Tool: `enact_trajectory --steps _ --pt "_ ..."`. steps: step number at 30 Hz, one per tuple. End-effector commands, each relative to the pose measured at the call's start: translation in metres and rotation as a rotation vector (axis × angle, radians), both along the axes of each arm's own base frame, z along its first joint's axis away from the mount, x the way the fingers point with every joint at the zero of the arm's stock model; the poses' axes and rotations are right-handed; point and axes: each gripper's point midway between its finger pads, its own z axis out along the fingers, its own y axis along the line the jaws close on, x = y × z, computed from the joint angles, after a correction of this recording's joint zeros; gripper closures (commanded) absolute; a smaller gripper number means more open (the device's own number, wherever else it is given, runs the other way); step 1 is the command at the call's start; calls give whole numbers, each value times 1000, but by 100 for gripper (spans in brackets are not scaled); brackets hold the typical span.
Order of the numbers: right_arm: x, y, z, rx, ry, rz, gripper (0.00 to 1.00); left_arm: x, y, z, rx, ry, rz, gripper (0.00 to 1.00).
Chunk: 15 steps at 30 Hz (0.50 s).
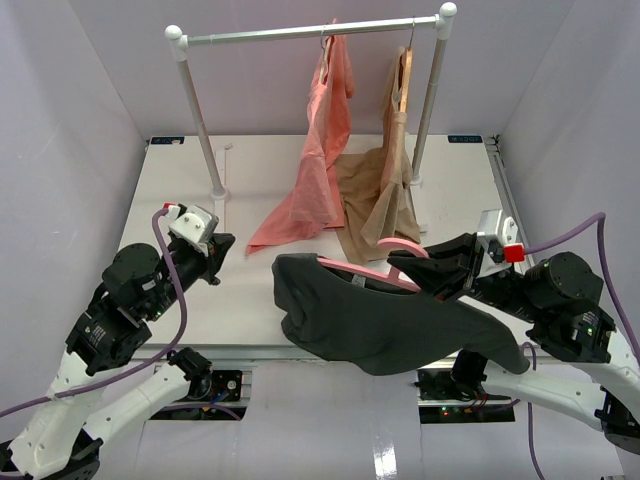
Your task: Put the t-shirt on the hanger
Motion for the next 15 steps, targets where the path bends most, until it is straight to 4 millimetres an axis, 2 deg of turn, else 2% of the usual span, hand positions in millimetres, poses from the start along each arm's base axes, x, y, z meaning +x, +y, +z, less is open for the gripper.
enact_trajectory --steps 1,3,5,7,9,11,15 --pt "-5 -11 39 117 -59 -2 92 -7 8 24 -5 -56 2 85" --pt "-6 -4 38 114 -66 21 92 -19 -8 36 -14 -104 -124 60" --pt "-3 5 37 113 -71 28 92 -41 -32 52 -37 -162 -318 50" --pt "-1 16 38 101 -68 46 92 -47 -48 59 -46 -176 -416 49" --pt "-7 22 44 103 -80 90 92 -54 -61 66 -42 -181 -506 48" --pt "-12 27 48 118 -74 129 92 -50 -72 55 -13 -126 -550 48" --pt "-16 35 55 138 -86 168 92 -71 -95 49 15 -65 -763 46"
